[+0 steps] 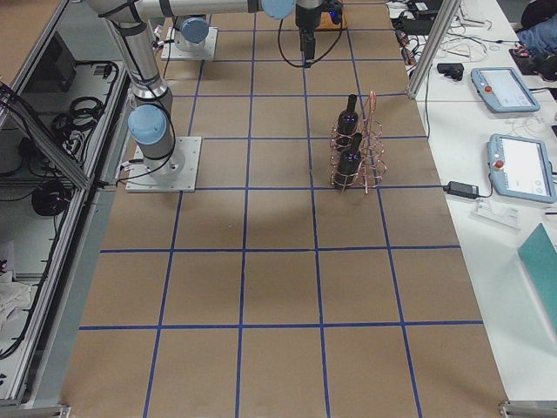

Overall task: Take wine from basket and place on tray
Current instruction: 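Open the left gripper and raise it away from the tray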

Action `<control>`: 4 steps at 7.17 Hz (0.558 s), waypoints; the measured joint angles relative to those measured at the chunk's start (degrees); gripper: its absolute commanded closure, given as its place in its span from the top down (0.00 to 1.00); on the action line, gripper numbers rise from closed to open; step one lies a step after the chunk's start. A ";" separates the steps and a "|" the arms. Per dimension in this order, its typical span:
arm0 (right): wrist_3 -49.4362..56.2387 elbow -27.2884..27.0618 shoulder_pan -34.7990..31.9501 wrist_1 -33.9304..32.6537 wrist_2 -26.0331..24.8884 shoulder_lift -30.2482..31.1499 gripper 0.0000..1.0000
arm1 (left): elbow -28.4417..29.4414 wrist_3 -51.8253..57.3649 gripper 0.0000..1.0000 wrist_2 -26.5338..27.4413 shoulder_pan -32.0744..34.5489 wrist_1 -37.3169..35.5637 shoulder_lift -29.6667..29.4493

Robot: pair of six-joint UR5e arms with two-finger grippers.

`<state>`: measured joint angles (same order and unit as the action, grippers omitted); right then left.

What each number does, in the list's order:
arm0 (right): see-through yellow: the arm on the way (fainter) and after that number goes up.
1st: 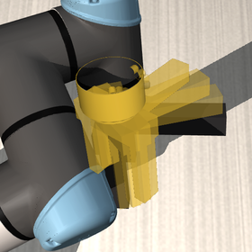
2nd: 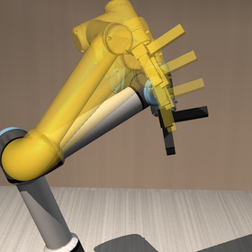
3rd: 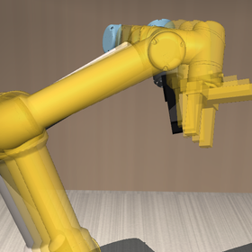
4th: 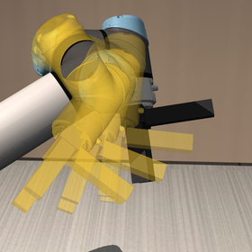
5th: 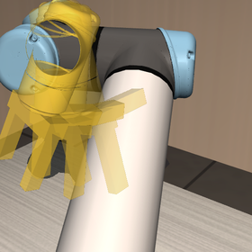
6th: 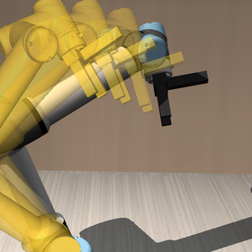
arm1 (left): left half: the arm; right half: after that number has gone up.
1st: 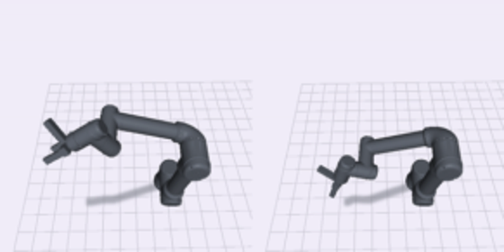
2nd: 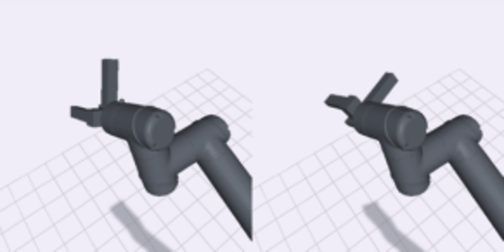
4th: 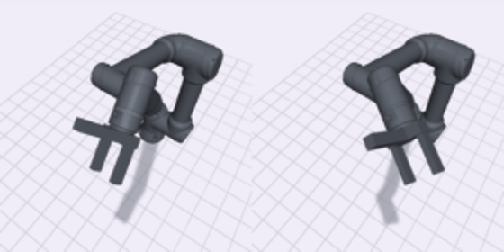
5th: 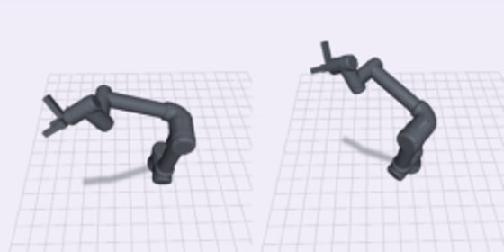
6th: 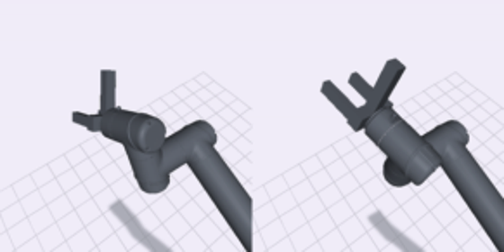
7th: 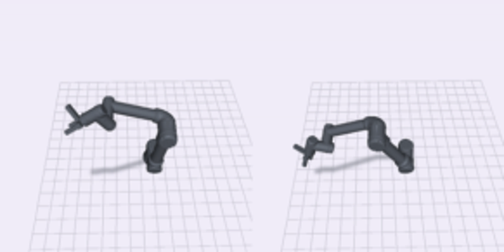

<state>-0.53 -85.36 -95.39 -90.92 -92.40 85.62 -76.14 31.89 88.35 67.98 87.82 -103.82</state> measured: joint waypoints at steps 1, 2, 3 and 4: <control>-0.01 -0.01 0.02 0.02 0.20 0.01 1.00 | -1.57 -4.63 0.97 -0.06 4.09 0.97 2.44; -0.10 -0.02 0.01 0.03 0.26 0.01 1.00 | -2.77 -10.25 0.99 0.07 8.54 1.67 4.56; -0.15 -0.01 -0.03 0.04 0.24 -0.01 1.00 | -3.89 -15.01 1.00 0.07 12.59 2.24 6.37; -0.17 0.00 -0.05 0.04 0.18 -0.01 1.00 | -4.73 -17.61 1.00 -0.05 15.65 2.95 7.95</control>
<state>-0.69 -85.35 -95.44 -90.88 -92.22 85.61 -80.87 14.28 88.30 83.64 90.77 -95.87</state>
